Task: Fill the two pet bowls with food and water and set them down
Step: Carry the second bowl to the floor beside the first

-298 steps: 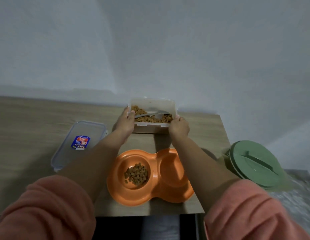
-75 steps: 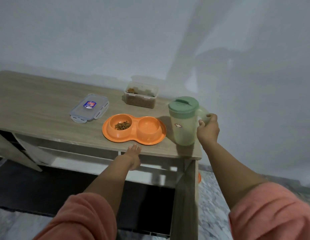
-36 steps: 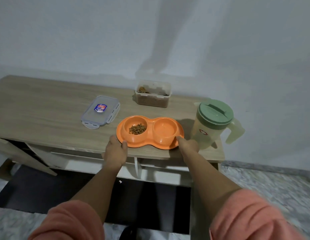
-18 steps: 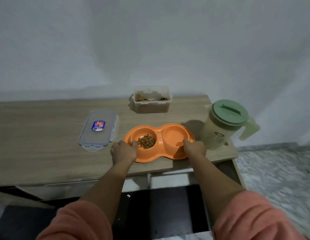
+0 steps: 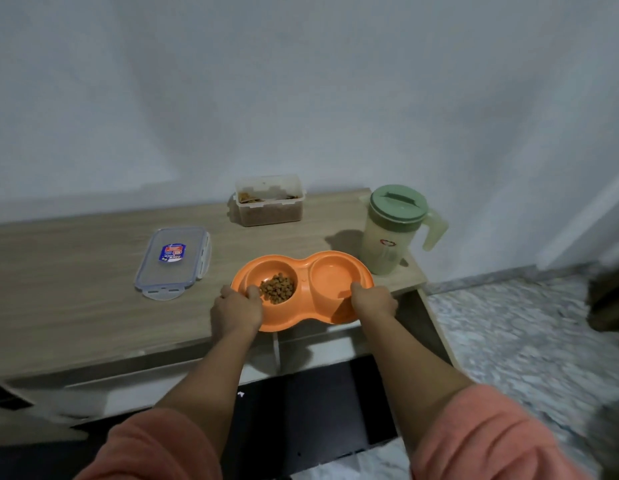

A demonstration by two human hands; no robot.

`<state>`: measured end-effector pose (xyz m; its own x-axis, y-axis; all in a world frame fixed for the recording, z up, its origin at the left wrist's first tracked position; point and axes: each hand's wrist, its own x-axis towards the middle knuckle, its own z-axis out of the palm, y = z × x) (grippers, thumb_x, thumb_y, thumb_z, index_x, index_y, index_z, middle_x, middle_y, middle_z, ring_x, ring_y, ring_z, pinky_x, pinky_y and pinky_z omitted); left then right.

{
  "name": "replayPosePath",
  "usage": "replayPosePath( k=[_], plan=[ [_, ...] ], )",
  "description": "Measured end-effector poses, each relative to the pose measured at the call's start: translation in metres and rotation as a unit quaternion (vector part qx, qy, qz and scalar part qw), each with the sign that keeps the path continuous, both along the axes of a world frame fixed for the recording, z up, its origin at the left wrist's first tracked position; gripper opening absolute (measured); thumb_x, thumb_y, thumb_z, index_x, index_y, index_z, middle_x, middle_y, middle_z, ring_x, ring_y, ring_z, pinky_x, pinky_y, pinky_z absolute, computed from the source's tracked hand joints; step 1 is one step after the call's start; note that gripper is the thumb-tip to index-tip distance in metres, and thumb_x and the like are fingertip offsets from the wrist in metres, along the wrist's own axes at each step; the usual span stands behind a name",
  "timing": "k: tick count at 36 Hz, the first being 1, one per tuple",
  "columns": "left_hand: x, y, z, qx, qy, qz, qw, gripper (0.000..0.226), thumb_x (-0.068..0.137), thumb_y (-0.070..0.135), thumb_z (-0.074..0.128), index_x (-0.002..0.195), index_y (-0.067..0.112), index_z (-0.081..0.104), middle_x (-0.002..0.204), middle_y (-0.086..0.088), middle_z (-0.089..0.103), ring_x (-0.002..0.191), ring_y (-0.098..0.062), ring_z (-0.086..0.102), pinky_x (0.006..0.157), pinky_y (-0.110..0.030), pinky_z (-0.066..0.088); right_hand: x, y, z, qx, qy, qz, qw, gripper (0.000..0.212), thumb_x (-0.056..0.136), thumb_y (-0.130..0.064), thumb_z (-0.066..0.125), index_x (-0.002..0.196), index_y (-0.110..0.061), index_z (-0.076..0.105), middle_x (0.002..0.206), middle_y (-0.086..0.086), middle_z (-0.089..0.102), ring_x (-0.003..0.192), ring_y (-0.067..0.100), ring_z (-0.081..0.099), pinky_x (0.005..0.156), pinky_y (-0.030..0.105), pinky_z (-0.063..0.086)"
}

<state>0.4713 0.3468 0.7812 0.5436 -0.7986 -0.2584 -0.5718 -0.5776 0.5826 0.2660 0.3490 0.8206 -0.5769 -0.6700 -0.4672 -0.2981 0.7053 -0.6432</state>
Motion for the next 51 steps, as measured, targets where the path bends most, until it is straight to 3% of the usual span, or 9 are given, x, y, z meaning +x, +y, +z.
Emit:
replayPosePath(
  k=[6, 12, 17, 21, 24, 36, 42, 51],
  plan=[
    [-0.052, 0.041, 0.012, -0.04, 0.035, -0.005, 0.999, 0.056, 0.095, 0.041, 0.041, 0.132, 0.0, 0.038, 0.126, -0.029, 0.052, 0.115, -0.045, 0.052, 0.097, -0.049, 0.046, -0.047, 0.054, 0.01, -0.012, -0.014, -0.025, 0.999, 0.052, 0.091, -0.04, 0.052, 0.126, -0.002, 0.053, 0.131, 0.021, 0.051, 0.115, 0.033, 0.054, 0.084, 0.037, 0.045],
    [-0.126, 0.097, 0.03, -0.065, 0.082, -0.038, 0.994, 0.054, 0.097, 0.033, 0.041, 0.134, -0.006, 0.035, 0.134, -0.031, 0.046, 0.12, -0.045, 0.048, 0.099, -0.045, 0.043, -0.118, 0.119, 0.027, -0.023, -0.008, -0.052, 0.998, 0.053, 0.092, -0.036, 0.051, 0.13, 0.002, 0.05, 0.132, 0.024, 0.048, 0.122, 0.036, 0.047, 0.094, 0.04, 0.044],
    [-0.184, 0.131, 0.041, -0.058, 0.117, -0.064, 0.989, 0.054, 0.097, 0.035, 0.041, 0.132, -0.005, 0.036, 0.132, -0.028, 0.046, 0.114, -0.045, 0.052, 0.096, -0.046, 0.046, -0.17, 0.163, 0.043, -0.032, -0.014, -0.103, 0.994, 0.053, 0.091, -0.036, 0.053, 0.13, -0.001, 0.048, 0.136, 0.021, 0.037, 0.101, 0.038, 0.059, 0.086, 0.041, 0.049],
    [-0.229, 0.149, 0.054, -0.058, 0.129, -0.084, 0.986, 0.052, 0.097, 0.034, 0.042, 0.132, -0.006, 0.037, 0.133, -0.027, 0.045, 0.117, -0.044, 0.05, 0.096, -0.044, 0.042, -0.211, 0.19, 0.056, -0.036, -0.004, -0.13, 0.991, 0.053, 0.092, -0.038, 0.053, 0.129, 0.0, 0.05, 0.135, 0.022, 0.037, 0.098, 0.038, 0.061, 0.088, 0.043, 0.052],
    [-0.261, 0.157, 0.064, -0.061, 0.14, -0.108, 0.982, 0.052, 0.097, 0.033, 0.042, 0.132, -0.005, 0.037, 0.134, -0.026, 0.045, 0.117, -0.043, 0.05, 0.095, -0.044, 0.042, -0.241, 0.205, 0.067, -0.038, -0.003, -0.143, 0.989, 0.052, 0.093, -0.036, 0.052, 0.129, 0.001, 0.049, 0.138, 0.022, 0.034, 0.097, 0.038, 0.06, 0.08, 0.039, 0.048],
    [-0.357, 0.119, 0.094, -0.08, 0.139, -0.181, 0.97, 0.057, 0.096, 0.036, 0.043, 0.132, -0.007, 0.036, 0.135, -0.03, 0.045, 0.121, -0.044, 0.049, 0.101, -0.046, 0.043, -0.328, 0.198, 0.098, -0.085, -0.013, -0.235, 0.968, 0.054, 0.091, -0.035, 0.054, 0.132, 0.0, 0.048, 0.136, 0.021, 0.035, 0.101, 0.039, 0.058, 0.089, 0.045, 0.051],
    [-0.398, 0.1, 0.107, -0.075, 0.128, -0.227, 0.963, 0.056, 0.099, 0.037, 0.039, 0.136, -0.005, 0.032, 0.137, -0.027, 0.045, 0.12, -0.043, 0.05, 0.093, -0.044, 0.043, -0.367, 0.183, 0.108, -0.106, -0.006, -0.264, 0.959, 0.051, 0.091, -0.034, 0.055, 0.13, -0.002, 0.05, 0.135, 0.02, 0.038, 0.099, 0.038, 0.059, 0.082, 0.042, 0.05],
    [-0.453, 0.069, 0.099, -0.076, 0.137, -0.222, 0.962, 0.057, 0.099, 0.037, 0.04, 0.137, -0.005, 0.031, 0.137, -0.027, 0.043, 0.119, -0.043, 0.051, 0.094, -0.046, 0.045, -0.423, 0.15, 0.099, -0.097, -0.008, -0.264, 0.96, 0.052, 0.091, -0.035, 0.055, 0.129, 0.0, 0.05, 0.134, 0.02, 0.038, 0.1, 0.038, 0.06, 0.084, 0.043, 0.049]
  ],
)
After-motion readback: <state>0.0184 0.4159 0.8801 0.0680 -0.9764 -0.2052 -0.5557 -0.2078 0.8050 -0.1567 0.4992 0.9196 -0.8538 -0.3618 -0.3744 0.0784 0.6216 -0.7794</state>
